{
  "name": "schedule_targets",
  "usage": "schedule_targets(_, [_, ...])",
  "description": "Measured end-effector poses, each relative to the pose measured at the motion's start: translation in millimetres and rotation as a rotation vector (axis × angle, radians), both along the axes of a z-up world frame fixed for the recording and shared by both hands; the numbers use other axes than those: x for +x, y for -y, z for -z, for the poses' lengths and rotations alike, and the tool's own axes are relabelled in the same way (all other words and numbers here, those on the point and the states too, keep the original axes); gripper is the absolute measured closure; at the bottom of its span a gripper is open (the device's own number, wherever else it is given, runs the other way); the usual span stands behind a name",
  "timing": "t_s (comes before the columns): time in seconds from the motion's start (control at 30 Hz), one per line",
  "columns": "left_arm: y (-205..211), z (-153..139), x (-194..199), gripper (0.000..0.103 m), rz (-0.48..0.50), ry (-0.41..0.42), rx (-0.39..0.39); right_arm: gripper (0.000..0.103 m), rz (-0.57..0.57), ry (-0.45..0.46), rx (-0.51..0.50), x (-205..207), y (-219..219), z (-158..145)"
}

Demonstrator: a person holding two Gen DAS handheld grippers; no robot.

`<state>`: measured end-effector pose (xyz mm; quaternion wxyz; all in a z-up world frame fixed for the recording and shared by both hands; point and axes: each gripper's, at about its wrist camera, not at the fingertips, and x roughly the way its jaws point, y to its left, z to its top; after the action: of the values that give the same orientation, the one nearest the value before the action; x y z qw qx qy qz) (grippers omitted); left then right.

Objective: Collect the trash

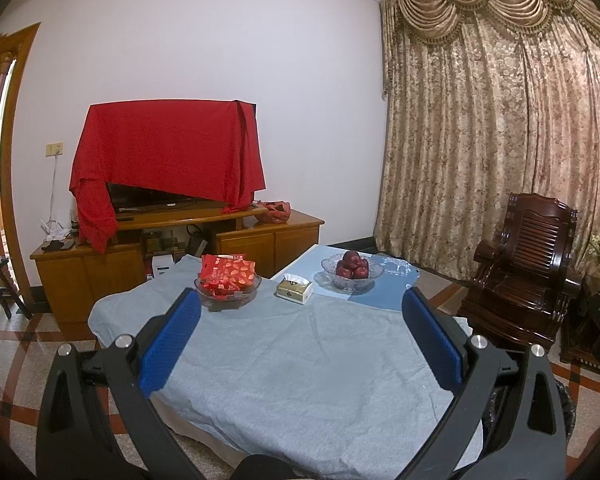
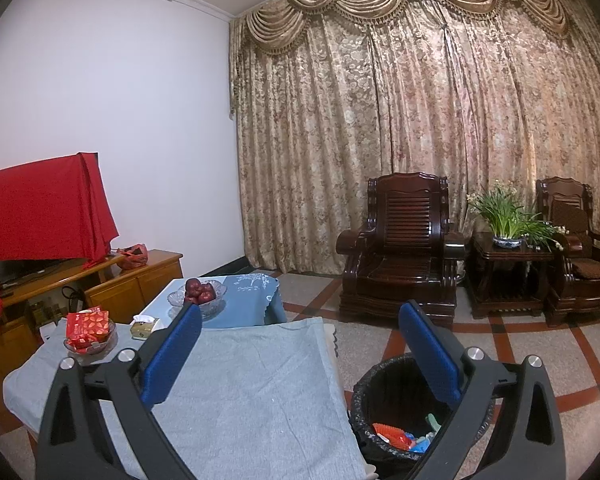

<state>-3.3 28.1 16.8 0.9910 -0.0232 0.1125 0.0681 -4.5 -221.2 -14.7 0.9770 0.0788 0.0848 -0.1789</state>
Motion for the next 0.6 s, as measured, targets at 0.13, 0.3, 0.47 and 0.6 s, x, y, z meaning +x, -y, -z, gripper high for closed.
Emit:
schedule_targets(0.13, [0.0, 0.1, 0.3, 0.005, 0.000, -0.002, 0.000, 0.006, -0.001, -0.001, 0.000, -0.1, 0.4, -0.2])
schedule_targets(0.3, [0.2, -0.3, -0.2, 0.005, -0.001, -0.002, -0.001, 0.006, -0.001, -0.001, -0.001, 0.2, 0.1, -0.2])
schedule_targets(0.47, [-0.4, 0.7, 0.7, 0.005, 0.000, -0.003, -0.001, 0.006, 0.001, -0.001, 0.000, 0.3, -0.7, -0.7])
schedule_targets(0.6, [-0.4, -0.2, 0.2, 0.005, 0.000, -0.002, -0.002, 0.006, -0.001, -0.003, 0.000, -0.3, 1.6, 0.5])
